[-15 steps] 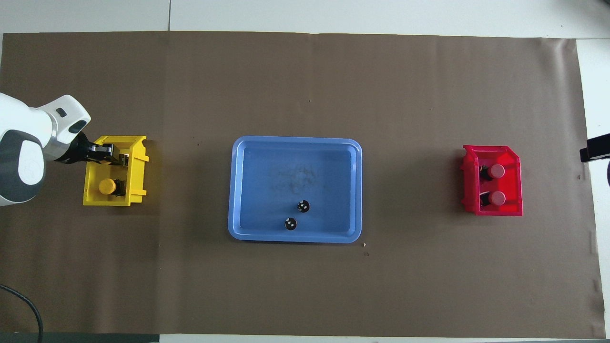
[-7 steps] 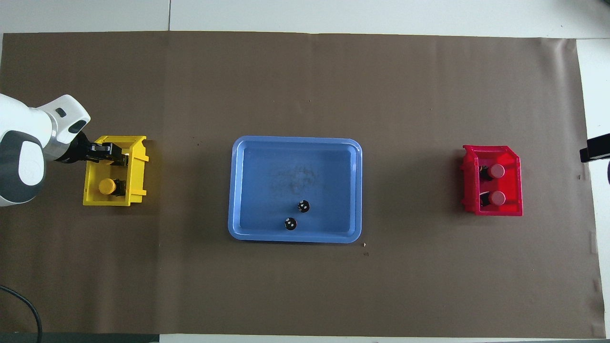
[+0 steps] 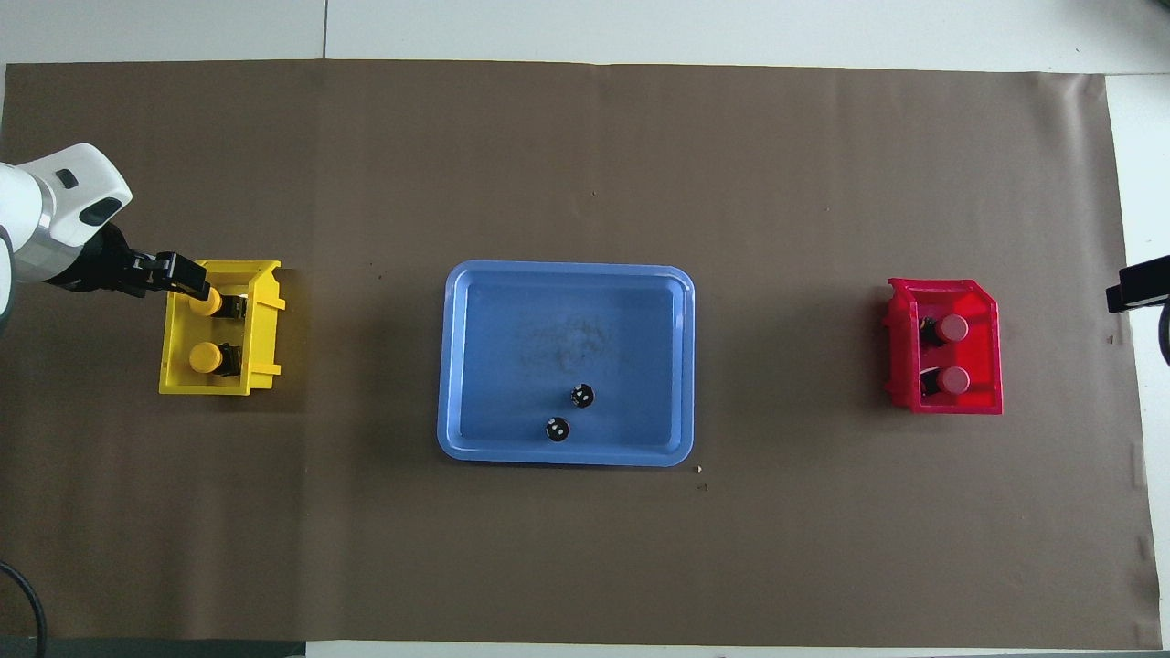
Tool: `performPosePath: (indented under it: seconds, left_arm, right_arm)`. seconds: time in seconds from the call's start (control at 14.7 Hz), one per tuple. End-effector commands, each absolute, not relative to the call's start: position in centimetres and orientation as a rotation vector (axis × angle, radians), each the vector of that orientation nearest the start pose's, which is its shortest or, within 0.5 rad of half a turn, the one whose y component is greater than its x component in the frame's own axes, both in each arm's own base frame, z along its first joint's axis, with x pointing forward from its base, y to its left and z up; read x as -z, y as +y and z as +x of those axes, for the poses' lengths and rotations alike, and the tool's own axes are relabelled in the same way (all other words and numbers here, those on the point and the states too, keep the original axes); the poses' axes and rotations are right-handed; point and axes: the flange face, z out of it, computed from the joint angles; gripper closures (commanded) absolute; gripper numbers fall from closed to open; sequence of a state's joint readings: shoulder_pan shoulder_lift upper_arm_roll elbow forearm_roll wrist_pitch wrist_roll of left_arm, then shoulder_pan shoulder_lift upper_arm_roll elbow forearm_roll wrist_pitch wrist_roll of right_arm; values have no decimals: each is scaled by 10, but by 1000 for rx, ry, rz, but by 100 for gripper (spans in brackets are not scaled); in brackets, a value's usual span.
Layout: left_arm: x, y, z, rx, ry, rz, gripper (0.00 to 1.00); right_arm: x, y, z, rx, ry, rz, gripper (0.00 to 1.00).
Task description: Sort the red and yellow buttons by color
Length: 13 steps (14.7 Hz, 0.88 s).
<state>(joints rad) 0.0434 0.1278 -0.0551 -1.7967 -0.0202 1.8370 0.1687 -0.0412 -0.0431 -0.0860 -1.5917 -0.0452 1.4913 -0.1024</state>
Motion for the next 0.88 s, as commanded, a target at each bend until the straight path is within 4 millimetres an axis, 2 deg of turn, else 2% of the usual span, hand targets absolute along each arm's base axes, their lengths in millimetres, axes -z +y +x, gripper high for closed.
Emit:
performPosePath:
  seconds: [0.0,0.14,0.34,0.41,0.54,0.68,0.82]
  left_arm:
    - [-527,-10,592,-123,325,-3127,0]
    - [-569,-16,586,-55,292,-3137,0]
    - [-614,-20,558,-15,308,-3125,0]
    - [-617,-34,554,-29,347,-3114,0]
    - [-638,-54,548,-22,400,-3112,0]
    - [-649,-58,543,-55,407,-3118,0]
    - [-651,-61,539,-87,417,-3111,0]
  right_arm:
    - [-635,-68,522,-137,40,-3156,0]
    - [-634,-67,521,-142,32,-3155,0]
    - [-634,-65,522,-145,28,-3157,0]
    - [-634,-66,521,-149,28,-3154,0]
    - [-634,-69,521,-148,34,-3149,0]
    - [-634,-63,521,-149,27,-3133,0]
    - [-634,-62,522,-149,20,-3133,0]
